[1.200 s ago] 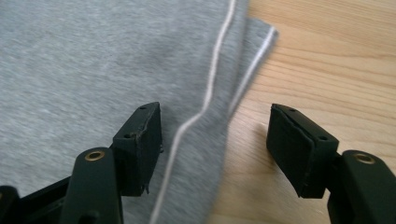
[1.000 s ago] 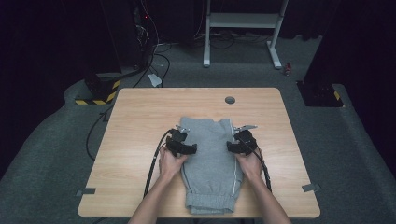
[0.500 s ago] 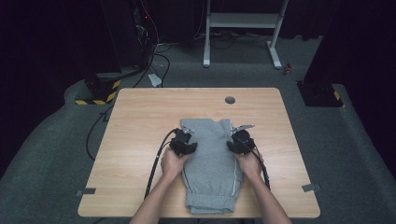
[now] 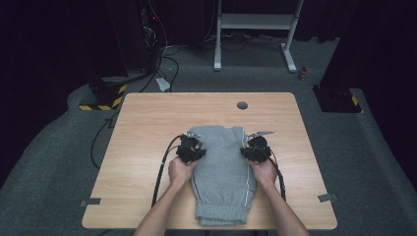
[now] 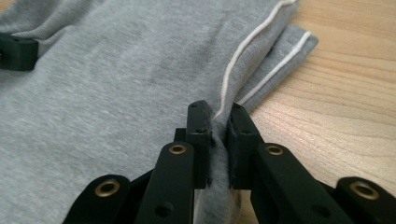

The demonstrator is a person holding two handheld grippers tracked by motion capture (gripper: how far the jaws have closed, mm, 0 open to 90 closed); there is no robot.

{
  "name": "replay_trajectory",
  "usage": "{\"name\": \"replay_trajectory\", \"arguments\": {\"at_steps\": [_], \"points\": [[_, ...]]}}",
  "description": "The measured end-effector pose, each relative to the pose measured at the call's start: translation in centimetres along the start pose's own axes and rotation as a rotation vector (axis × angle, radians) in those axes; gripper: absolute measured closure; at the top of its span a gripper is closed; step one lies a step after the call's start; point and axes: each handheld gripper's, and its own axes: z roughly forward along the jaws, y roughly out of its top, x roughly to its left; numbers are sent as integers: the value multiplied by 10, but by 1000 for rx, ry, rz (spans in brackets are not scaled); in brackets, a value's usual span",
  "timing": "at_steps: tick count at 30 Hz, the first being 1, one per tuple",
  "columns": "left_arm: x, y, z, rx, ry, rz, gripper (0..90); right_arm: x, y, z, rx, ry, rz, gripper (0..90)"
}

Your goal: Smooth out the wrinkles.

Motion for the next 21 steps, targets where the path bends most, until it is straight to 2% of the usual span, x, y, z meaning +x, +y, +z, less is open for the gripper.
{"name": "replay_trajectory", "arguments": {"at_steps": [3, 8, 19, 21], "points": [[5, 1, -6, -21, -49, -37, 838, 0, 0, -7, -19, 17, -12, 815], [7, 3, -20, -62, -113, -67, 839, -2, 1, -22, -70, 59, -11, 817], [9, 7, -45, -128, -165, -97, 840, -1, 8, -49, -120, 100, -22, 822], [10, 9, -49, -121, -162, -89, 840, -1, 11, -52, -127, 119, -10, 824]]}}
